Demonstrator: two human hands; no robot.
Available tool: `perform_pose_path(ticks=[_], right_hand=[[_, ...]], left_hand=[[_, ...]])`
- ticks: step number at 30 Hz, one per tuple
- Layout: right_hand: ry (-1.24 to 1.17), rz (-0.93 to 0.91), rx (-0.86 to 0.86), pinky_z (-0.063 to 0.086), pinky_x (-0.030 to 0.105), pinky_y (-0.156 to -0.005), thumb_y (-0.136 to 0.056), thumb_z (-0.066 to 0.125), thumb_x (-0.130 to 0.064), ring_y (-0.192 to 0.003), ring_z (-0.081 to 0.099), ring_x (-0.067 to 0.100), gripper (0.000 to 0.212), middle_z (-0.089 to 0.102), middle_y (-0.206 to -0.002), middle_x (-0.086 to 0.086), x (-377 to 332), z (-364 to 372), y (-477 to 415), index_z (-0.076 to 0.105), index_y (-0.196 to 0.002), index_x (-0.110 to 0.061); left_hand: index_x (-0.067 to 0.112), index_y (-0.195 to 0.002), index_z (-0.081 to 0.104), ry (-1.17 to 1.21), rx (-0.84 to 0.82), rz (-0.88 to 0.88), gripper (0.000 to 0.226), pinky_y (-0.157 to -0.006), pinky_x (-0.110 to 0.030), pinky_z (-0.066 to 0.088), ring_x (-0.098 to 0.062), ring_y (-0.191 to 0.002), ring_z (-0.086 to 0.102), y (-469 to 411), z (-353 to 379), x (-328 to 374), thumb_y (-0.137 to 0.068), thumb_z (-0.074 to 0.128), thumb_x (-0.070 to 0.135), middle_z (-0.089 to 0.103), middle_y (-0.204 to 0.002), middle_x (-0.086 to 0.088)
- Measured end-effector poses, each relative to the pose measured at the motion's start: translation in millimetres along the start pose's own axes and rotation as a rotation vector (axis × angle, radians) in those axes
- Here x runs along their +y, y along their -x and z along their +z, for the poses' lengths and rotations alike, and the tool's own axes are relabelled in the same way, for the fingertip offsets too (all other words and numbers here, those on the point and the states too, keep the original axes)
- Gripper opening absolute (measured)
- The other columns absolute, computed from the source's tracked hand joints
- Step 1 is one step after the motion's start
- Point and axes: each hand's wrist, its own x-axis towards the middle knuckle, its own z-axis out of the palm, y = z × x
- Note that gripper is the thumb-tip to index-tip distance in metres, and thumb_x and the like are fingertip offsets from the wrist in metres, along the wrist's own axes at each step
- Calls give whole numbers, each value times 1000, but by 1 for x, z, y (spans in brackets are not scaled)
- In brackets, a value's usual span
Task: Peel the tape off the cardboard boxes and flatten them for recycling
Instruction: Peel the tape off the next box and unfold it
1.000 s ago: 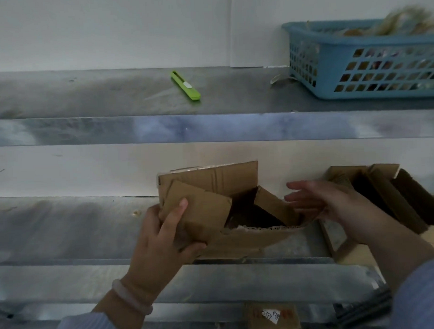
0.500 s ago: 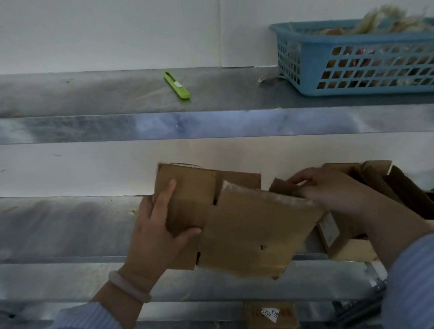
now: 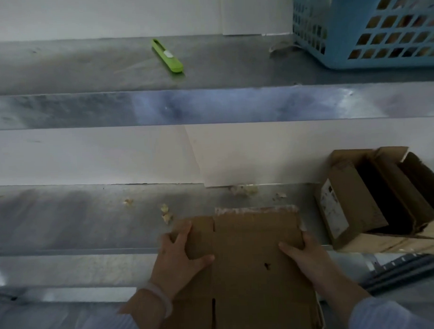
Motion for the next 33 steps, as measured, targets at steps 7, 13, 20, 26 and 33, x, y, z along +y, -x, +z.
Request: perform_pose_path(ticks=[7, 13, 20, 26, 33], right_hand=[[146, 13, 93, 48, 37, -87, -80, 71, -49, -110, 58, 27, 83, 53, -131, 3, -8, 3, -28, 29, -147, -25], [293, -47, 165, 45, 38, -96, -83, 65, -54, -128, 47, 31, 91, 37, -151, 4, -12, 5, -50, 13, -153, -26], [672, -161, 210, 40, 42, -104, -81, 56, -66, -137, 34, 26, 97, 24, -154, 3, -6, 9, -50, 4, -153, -26], [1074, -601, 214, -7, 34, -117, -98, 27, -50, -148, -6, 19, 64, -11, -160, -2, 5, 30, -43, 0, -153, -31], [1110, -578, 120, -8, 38, -119, -83, 7, -76, -146, -15, 13, 79, -22, -155, -9, 18, 38, -52, -11, -150, -39]], left_hand=[[46, -148, 0, -197, -28, 6, 108, -115, -43, 21, -33, -144, 7, -34, 3, 9, -64, 58, 80, -6, -156, -1], [44, -149, 2, -227, 49, 64, 106, -117, -44, 15, -32, -144, 1, -61, 6, 17, -66, 59, 78, -6, -156, -5], [36, -145, 35, -532, 120, 392, 62, -113, -53, 20, -37, -143, 19, -53, 25, 16, -88, 48, 57, 15, -158, -11], [23, -141, 46, -477, 104, 529, 54, -111, -48, 33, -23, -134, 42, -45, 38, 13, -94, 34, 45, 44, -147, 0], [29, -151, 23, -575, 50, 439, 77, -118, -49, 13, -22, -146, 18, -52, 44, 12, -87, 22, 72, 18, -159, -1]])
